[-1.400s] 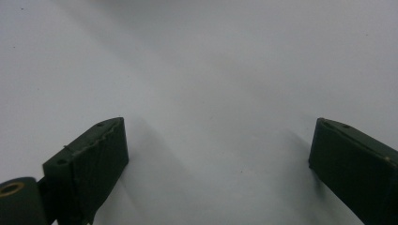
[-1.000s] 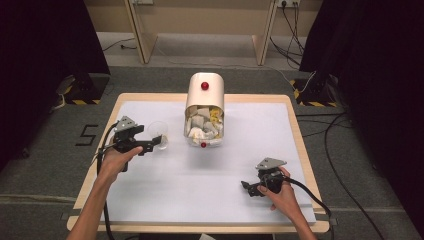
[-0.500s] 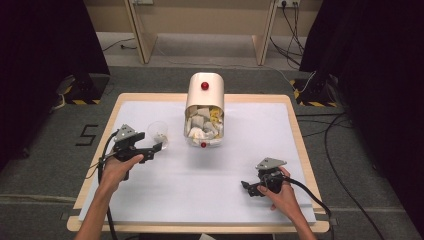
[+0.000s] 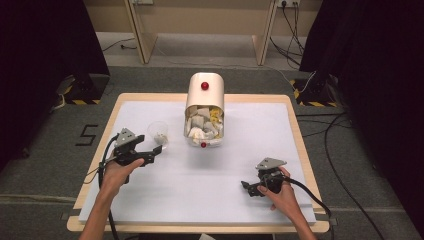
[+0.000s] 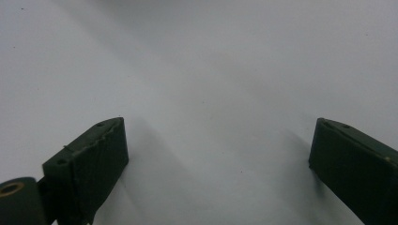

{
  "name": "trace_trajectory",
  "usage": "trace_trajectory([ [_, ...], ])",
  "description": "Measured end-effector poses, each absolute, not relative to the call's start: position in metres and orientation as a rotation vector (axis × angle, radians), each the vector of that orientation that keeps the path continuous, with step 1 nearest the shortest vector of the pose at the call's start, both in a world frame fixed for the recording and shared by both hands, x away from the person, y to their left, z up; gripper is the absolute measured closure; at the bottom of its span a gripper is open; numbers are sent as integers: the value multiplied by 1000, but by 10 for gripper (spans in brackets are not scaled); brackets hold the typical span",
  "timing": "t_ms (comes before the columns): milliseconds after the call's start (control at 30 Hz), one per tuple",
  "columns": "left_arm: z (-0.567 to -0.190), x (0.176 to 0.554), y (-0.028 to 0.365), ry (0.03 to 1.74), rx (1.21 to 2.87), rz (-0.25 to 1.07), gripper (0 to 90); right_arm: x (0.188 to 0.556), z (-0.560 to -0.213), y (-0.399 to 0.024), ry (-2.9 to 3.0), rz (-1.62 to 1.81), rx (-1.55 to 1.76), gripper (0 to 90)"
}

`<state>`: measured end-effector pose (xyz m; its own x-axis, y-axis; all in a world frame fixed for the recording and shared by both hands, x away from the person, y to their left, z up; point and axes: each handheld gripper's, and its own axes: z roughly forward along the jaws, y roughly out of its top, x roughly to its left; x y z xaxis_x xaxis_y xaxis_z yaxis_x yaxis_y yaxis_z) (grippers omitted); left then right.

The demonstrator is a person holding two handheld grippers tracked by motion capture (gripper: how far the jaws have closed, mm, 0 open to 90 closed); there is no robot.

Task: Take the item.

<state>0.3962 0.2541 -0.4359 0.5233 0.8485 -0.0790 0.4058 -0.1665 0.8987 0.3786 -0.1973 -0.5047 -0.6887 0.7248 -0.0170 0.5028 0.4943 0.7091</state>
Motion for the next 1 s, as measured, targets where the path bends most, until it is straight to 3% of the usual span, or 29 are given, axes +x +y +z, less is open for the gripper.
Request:
trace_trajectory([
  [1000, -483, 374, 269, 1089, 1877, 496, 168, 379, -505, -197, 2428, 1001, 1033, 55],
])
